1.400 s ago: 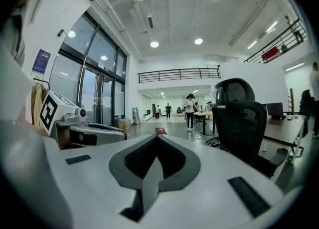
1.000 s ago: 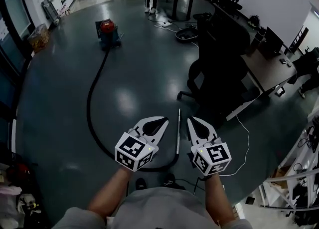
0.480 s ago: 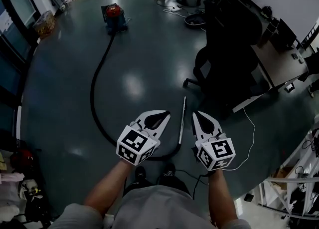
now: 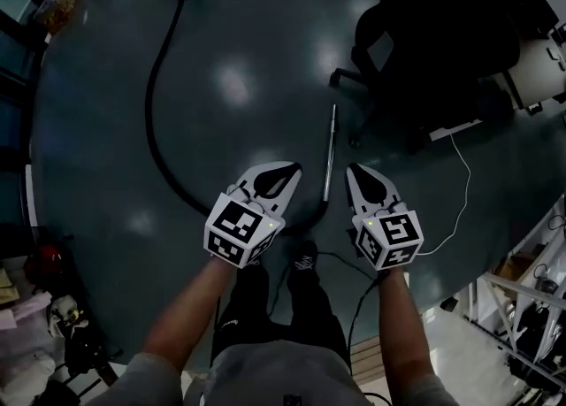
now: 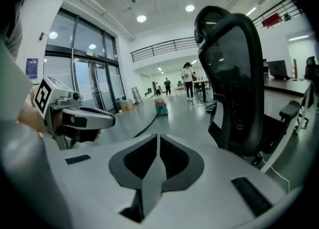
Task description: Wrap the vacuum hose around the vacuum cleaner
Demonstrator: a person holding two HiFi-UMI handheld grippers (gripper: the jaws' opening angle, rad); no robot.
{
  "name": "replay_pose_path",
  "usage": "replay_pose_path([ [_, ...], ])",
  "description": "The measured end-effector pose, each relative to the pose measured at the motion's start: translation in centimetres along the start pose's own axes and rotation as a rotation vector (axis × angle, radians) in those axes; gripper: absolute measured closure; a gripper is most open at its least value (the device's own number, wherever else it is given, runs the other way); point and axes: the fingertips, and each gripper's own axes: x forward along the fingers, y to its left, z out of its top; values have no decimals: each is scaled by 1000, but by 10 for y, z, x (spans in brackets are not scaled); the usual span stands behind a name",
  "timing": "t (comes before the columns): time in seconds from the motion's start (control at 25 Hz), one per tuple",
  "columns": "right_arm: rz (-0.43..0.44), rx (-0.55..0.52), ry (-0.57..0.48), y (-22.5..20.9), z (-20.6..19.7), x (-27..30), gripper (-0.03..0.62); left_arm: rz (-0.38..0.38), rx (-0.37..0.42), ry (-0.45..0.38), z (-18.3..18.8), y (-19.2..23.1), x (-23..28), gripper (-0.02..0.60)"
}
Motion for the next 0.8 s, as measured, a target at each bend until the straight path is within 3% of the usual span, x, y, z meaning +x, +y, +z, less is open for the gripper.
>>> replay_pose_path([
  [0.2, -54, 53, 81, -37, -95, 60, 589, -27, -21, 89, -94, 40, 56, 572],
  [0.44, -108, 103, 202, -71, -221, 115, 542, -48, -82, 149, -202, 75, 103, 572],
  [0.8, -160, 128, 339, -124, -412, 198, 508, -12, -150, 220, -375, 120, 178, 572],
])
